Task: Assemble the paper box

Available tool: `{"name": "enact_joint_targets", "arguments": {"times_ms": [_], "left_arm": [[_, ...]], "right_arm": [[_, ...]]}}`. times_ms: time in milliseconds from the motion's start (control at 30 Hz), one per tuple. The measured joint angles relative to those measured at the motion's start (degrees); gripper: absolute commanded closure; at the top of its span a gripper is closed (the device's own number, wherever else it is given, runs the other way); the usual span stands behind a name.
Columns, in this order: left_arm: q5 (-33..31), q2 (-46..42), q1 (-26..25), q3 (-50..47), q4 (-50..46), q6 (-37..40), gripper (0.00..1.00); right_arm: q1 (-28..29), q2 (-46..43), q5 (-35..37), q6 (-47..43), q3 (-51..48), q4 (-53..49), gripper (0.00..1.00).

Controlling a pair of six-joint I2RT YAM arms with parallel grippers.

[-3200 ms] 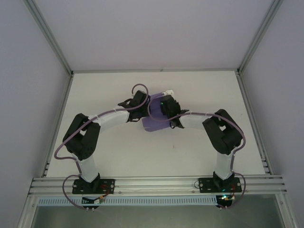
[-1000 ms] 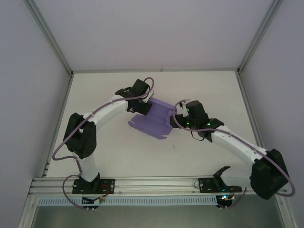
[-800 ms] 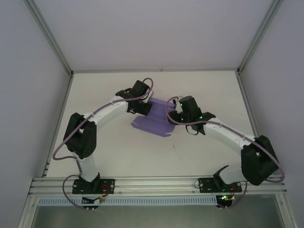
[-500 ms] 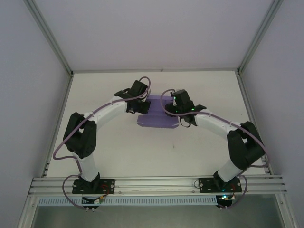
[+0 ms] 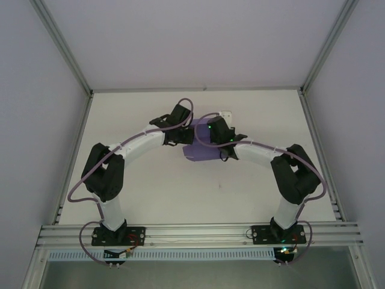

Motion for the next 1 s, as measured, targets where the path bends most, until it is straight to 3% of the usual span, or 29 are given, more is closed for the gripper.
{"name": "enact_joint_targets", "arguments": {"times_ms": [233,367,433,533,633,733,867,1000], "left_arm": [[-0.61,0.00,-0.26,0.00,3.13,-3.37,1.00],[-0.35,0.33,-0.24,0.00,3.85,-4.68,1.00],[-0.11,0.70,-0.24,0.00,3.98,-5.09,1.00],[0.48,0.87,-0.31,0.00,2.80,-5.86,1.00],[0.98,0.87,-0.37,0.00,1.99,-6.29,1.00],[1.03,0.87,-0.35,0.00,1.29,-6.38,1.00],[1.20,0.87,-0.35,0.00,1.33,-6.38,1.00],[1.40,0.87,-0.35,0.00,1.31,-6.38,1.00]], "right_arm": [[1.40,5.05,10.58,5.07,9.14,-8.57,1.00],[1.57,6.38,12.26,5.97,10.88,-10.16,0.98],[1.57,6.03,12.02,4.98,9.38,-8.26,0.85],[1.31,4.31,10.84,2.86,4.63,-2.23,0.75],[-0.20,0.50,6.25,-0.61,-2.38,5.64,0.62],[-1.84,-4.52,-0.50,-4.90,-9.07,11.74,0.56],[-2.75,-9.35,-9.11,-9.01,-12.04,13.07,0.36],[-2.86,-13.60,-17.99,-10.93,-13.11,13.00,0.26]]}}
